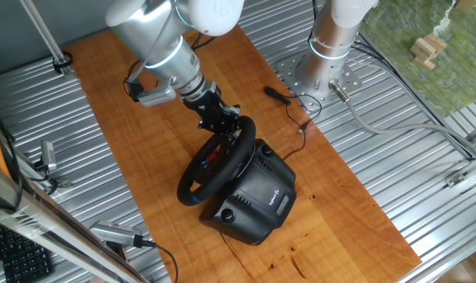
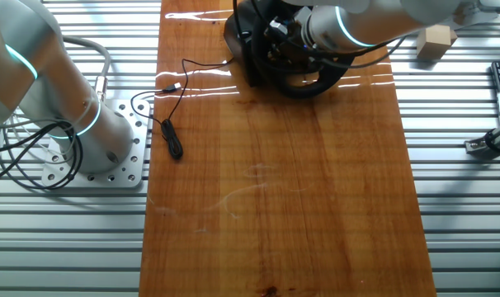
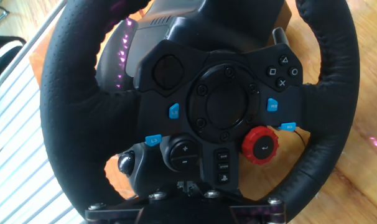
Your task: Rotate the steering wheel 90 degrees counterclockwise
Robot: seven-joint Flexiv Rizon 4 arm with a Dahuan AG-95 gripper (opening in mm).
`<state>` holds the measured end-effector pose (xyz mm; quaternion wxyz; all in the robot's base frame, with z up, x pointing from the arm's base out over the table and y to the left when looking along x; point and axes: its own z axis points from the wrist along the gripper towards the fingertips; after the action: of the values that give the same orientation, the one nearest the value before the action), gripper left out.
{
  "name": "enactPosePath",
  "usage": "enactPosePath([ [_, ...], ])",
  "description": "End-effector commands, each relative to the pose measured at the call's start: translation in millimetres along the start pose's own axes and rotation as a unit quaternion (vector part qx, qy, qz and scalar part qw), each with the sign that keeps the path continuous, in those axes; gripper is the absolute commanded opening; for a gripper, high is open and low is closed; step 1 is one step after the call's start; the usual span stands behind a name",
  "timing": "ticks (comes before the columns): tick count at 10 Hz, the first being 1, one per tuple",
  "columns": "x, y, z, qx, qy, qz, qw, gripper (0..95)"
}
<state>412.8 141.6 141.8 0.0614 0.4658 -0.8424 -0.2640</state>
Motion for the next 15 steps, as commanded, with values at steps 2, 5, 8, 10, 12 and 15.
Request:
enactPosePath([
  [2, -1.5, -3.8, 0.3, 0.005, 0.001, -0.007, 1.0, 0.0],
  [5, -2.0, -8.2, 0.8, 0.01, 0.001, -0.015, 0.9998, 0.0],
  [8, -1.2, -12.9, 0.3, 0.013, -0.002, -0.027, 0.9996, 0.0],
  [10, -2.1, -15.7, 0.4, 0.012, -0.007, -0.037, 0.9992, 0.0],
  [12, -3.6, -19.4, 0.3, 0.011, -0.009, -0.047, 0.9988, 0.0],
  [15, -5.5, -23.0, 0.6, 0.01, -0.016, -0.061, 0.9979, 0.0],
])
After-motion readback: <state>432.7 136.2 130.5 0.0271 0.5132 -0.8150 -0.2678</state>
